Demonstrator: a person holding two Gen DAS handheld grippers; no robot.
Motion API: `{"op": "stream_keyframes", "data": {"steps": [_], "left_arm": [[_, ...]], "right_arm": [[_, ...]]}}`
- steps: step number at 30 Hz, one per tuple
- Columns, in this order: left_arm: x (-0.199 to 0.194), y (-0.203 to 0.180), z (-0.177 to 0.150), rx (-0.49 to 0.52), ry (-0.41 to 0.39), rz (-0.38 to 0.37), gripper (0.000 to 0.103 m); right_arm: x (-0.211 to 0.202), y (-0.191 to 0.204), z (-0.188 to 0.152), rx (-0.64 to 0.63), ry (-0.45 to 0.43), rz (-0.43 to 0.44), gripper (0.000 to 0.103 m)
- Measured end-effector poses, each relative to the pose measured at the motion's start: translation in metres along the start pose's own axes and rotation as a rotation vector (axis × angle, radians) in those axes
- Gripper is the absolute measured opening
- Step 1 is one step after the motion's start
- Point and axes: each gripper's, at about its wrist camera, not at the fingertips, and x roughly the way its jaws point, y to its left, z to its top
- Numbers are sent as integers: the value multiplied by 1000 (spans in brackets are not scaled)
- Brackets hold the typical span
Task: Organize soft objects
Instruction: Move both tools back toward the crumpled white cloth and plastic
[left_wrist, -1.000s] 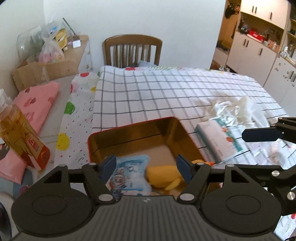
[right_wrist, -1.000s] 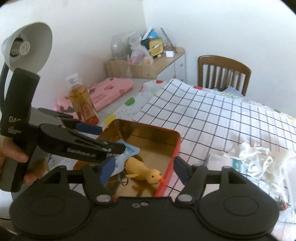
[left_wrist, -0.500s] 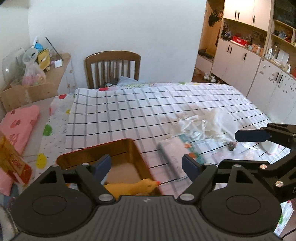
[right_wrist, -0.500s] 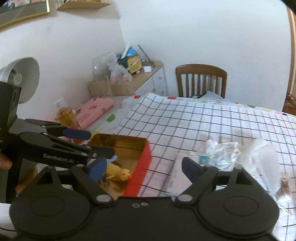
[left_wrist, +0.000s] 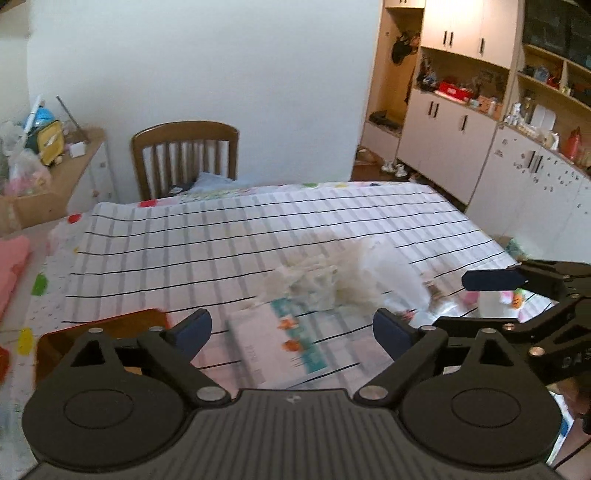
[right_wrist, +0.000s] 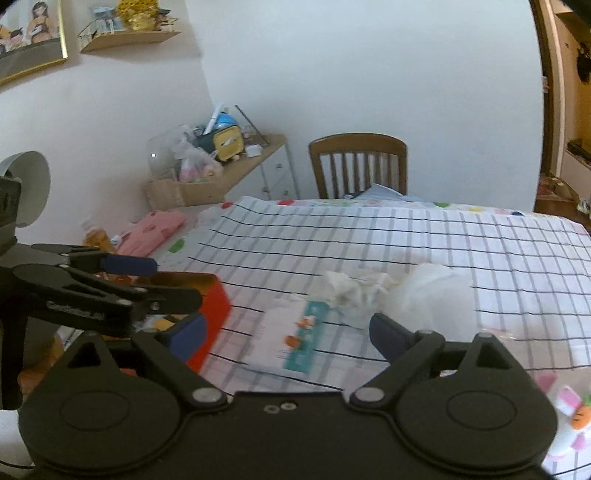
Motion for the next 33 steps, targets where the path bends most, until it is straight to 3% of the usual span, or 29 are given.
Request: {"op": "stream_keyframes", "data": {"steps": [4,12,18,23,33], "left_arm": [[14,-19,2,-18,3,15,103],[46,-38,3,-48,43,48,103],[69,-48,11,-78,42,-7,103],[97,-60,24,-21,19,14,103],[165,-33,36,-48,88,86,103]], "right_arm": [[-6,-27,-3,15,5,-14,95],[-5,-75,-3,31,19,-50,95],[11,-110,2,45,51,-94,91],[27,-126,3,30,82,-101,86],[66,-138,8,6,141,-95,81]]}}
